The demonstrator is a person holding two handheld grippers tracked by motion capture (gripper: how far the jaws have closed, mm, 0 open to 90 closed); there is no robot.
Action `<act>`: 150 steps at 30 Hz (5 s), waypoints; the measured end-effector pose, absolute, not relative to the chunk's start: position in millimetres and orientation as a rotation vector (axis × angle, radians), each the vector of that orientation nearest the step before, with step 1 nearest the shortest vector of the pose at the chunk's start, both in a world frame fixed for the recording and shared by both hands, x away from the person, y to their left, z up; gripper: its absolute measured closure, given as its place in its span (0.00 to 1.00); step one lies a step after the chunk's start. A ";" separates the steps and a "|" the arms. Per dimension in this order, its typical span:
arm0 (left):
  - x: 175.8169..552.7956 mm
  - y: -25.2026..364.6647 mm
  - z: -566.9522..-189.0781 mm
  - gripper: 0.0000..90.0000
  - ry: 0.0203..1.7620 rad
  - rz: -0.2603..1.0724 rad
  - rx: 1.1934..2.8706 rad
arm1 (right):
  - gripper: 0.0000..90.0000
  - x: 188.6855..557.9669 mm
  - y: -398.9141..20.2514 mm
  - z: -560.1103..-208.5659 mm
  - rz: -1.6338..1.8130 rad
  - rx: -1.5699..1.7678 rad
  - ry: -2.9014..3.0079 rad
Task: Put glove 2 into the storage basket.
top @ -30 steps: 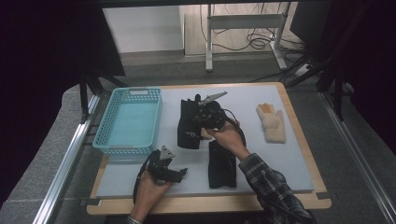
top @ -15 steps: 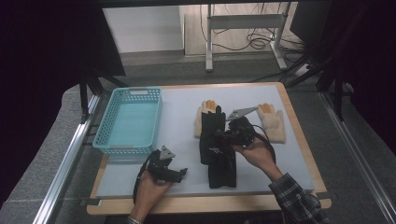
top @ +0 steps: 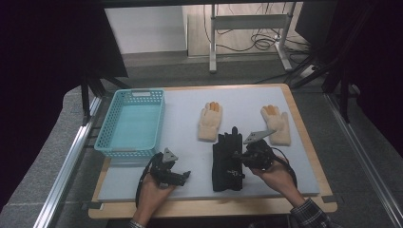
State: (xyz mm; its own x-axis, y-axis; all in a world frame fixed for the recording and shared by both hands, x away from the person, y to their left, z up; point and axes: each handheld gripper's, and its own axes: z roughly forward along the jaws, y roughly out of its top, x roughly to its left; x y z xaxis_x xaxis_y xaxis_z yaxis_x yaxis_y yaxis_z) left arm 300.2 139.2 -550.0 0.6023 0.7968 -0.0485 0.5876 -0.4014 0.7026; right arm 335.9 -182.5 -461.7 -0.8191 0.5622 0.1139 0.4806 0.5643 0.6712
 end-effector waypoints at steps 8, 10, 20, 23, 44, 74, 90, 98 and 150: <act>300.3 140.0 -549.5 0.05 1.080 0.387 2.148 | 0.85 339.4 -165.2 -498.3 1.047 0.923 2.654; 300.3 140.0 -549.5 0.05 1.081 0.387 2.148 | 0.73 339.7 -166.6 -497.1 1.078 0.927 2.643; 300.2 139.5 -549.8 0.05 1.085 0.387 2.138 | 0.62 345.3 -202.1 -485.4 1.143 0.971 2.567; 300.2 139.4 -549.9 0.05 1.085 0.387 2.138 | 0.71 340.6 -213.8 -497.3 1.124 0.963 2.561; 298.4 140.9 -549.2 0.05 1.084 0.387 2.141 | 0.98 318.2 -204.3 -527.4 1.142 0.881 2.646; 294.7 153.4 -551.1 0.03 1.088 0.384 2.139 | 0.81 316.7 -160.4 -522.9 1.149 0.790 2.636; 294.6 153.3 -551.1 0.03 1.088 0.384 2.140 | 0.35 339.4 -243.7 -519.7 1.013 1.018 2.321; 294.7 153.5 -551.2 0.03 1.088 0.383 2.139 | 0.26 349.6 -257.7 -530.8 0.983 1.104 2.314; 337.2 52.0 -515.0 0.00 0.970 0.211 2.235 | 0.22 349.5 -257.6 -531.8 0.974 1.120 2.299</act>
